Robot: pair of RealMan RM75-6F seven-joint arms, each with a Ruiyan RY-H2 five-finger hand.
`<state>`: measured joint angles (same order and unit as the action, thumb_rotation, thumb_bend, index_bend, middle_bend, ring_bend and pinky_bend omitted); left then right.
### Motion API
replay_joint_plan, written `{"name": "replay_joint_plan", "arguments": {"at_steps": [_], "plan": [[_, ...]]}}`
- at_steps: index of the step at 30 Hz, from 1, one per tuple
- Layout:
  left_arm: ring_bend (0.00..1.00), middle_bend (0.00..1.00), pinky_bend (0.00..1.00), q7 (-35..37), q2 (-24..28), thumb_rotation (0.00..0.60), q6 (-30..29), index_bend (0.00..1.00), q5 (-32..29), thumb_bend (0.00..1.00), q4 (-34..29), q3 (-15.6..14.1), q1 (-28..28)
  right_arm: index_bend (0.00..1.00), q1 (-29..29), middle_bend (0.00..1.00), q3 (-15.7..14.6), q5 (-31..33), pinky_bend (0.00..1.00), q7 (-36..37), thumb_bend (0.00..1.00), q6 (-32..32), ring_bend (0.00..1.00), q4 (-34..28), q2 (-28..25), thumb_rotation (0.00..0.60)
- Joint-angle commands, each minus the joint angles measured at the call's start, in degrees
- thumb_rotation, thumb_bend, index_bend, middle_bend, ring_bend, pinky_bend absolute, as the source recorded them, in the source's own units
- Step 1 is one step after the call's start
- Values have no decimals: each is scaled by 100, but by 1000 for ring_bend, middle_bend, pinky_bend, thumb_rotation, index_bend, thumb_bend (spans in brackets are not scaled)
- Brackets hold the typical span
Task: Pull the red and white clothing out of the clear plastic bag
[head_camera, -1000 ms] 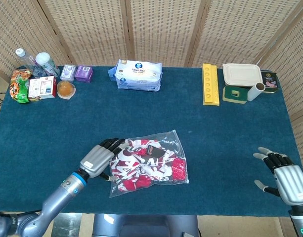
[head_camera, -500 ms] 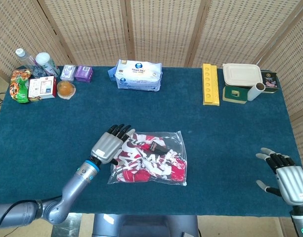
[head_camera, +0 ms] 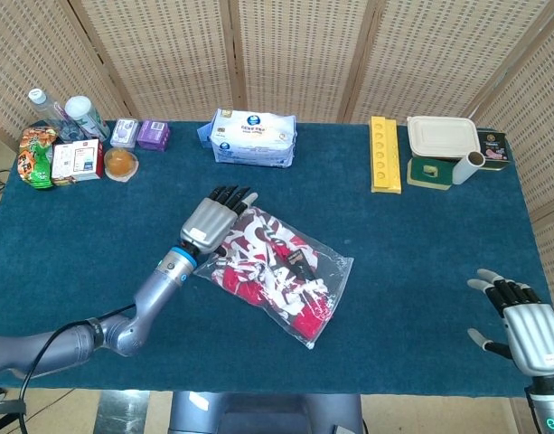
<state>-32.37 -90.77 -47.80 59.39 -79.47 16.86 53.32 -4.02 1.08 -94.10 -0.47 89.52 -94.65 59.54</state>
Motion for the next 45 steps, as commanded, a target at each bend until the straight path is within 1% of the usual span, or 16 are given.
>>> {"name": "replay_joint_plan", "arguments": {"at_steps": [1, 3, 6, 9, 10, 12, 15, 16, 18, 25, 26, 34, 40, 45], "plan": [[0, 27, 91, 1010, 491, 600, 304, 0, 32, 83, -461, 252, -82, 280, 10, 234, 4, -16, 297, -33, 189, 17, 296, -54, -45, 600], [0, 27, 91, 1500, 964, 600, 498, 0, 129, 83, -923, 263, -236, 280, 5, 234, 10, -37, 297, -26, 188, 22, 296, -73, -68, 600], [0, 27, 92, 2023, 1555, 600, 711, 0, 446, 83, -1423, 234, -384, 280, -6, 234, 12, -59, 297, 9, 189, 13, 296, -52, -66, 600], [0, 27, 91, 2349, 1840, 600, 850, 0, 722, 83, -1645, 207, -421, 279, -31, 234, 16, -78, 297, 21, 189, -16, 296, -48, -61, 600], [0, 27, 91, 2551, 1983, 600, 950, 0, 911, 83, -1739, 190, -421, 279, -42, 234, 18, -95, 297, 25, 189, -22, 296, -48, -54, 600], [0, 26, 91, 2721, 2092, 600, 1044, 0, 1089, 83, -1801, 169, -402, 279, -50, 234, 20, -115, 297, 32, 189, -22, 296, -54, -57, 600], [0, 27, 91, 2985, 2212, 600, 1233, 0, 1591, 82, -1814, 89, -271, 280, -56, 234, 16, -140, 297, 44, 189, -22, 296, -52, -61, 600], [0, 27, 91, 2898, 2178, 600, 1351, 0, 1902, 80, -1783, 5, -128, 280, -51, 234, 19, -137, 297, 51, 189, -12, 296, -49, -70, 600], [0, 27, 92, 2827, 1990, 600, 1517, 0, 2215, 79, -1567, -105, 133, 280, -40, 234, 17, -142, 296, 67, 189, 5, 296, -47, -89, 600], [0, 27, 91, 2704, 1298, 600, 1708, 0, 2464, 65, -1025, -273, 706, 280, 33, 234, 20, -83, 297, 163, 189, 91, 296, 27, -98, 600], [0, 27, 91, 2673, 1171, 600, 1783, 0, 2474, 61, -898, -293, 827, 280, 46, 234, 24, -65, 297, 193, 189, 106, 296, 49, -101, 600], [0, 27, 92, 2615, 758, 600, 2269, 0, 2402, 35, -470, -421, 1414, 280, 106, 234, 49, 3, 297, 319, 189, 180, 296, 156, -110, 600], [0, 27, 76, 2538, 690, 600, 2421, 0, 2405, 22, -364, -567, 1653, 279, 140, 234, 67, 40, 295, 371, 189, 219, 296, 205, -110, 600], [0, 27, 77, 2268, 446, 600, 2404, 0, 2243, 20, -142, -658, 1791, 280, 139, 234, 74, 28, 295, 407, 189, 221, 296, 233, -84, 600]]}}
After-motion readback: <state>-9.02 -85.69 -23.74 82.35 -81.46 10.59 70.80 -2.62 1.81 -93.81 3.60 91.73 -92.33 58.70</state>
